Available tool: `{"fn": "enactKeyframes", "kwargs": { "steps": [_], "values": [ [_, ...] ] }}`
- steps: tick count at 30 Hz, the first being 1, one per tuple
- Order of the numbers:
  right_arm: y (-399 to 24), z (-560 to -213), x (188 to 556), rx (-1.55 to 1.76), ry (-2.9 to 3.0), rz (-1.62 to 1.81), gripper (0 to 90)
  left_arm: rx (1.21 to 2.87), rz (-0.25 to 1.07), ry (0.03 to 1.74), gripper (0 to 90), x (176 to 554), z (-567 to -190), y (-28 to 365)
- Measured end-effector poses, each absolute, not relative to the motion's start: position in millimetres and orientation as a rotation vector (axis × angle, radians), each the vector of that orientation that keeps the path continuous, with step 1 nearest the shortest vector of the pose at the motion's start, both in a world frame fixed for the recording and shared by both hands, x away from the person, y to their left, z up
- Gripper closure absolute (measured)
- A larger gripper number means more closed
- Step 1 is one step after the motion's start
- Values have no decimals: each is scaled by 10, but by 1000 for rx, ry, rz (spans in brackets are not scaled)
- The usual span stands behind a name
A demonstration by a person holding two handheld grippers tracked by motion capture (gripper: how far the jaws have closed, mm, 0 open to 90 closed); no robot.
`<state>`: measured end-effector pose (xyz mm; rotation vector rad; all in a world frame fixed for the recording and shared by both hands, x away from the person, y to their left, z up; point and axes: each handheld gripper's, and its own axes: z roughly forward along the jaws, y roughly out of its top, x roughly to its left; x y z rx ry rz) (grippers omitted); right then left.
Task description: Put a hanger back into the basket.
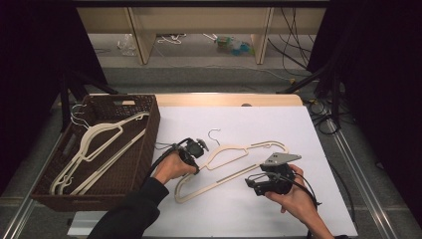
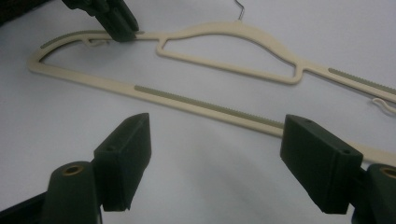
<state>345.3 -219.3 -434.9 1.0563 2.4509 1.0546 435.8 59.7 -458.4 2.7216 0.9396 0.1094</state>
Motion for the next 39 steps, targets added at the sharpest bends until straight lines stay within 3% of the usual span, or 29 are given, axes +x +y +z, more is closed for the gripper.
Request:
{"fn": "enactKeyframes", "kwargs": {
  "steps": [16,30,37,39],
  "values": [
    [-2159,-4342,3564,1022,2447,1063,260,2681,99,860,791,4213,-4434,666],
    [-1901,-4500,4274,907,2478,949,310,2636,147,813,790,4008,-4324,718],
    [-1783,-4669,4517,891,2542,863,361,2628,157,796,789,3943,-4309,723],
    [-1770,-4722,4577,860,2551,863,412,2632,162,779,788,3937,-4304,725]
  ]
}}
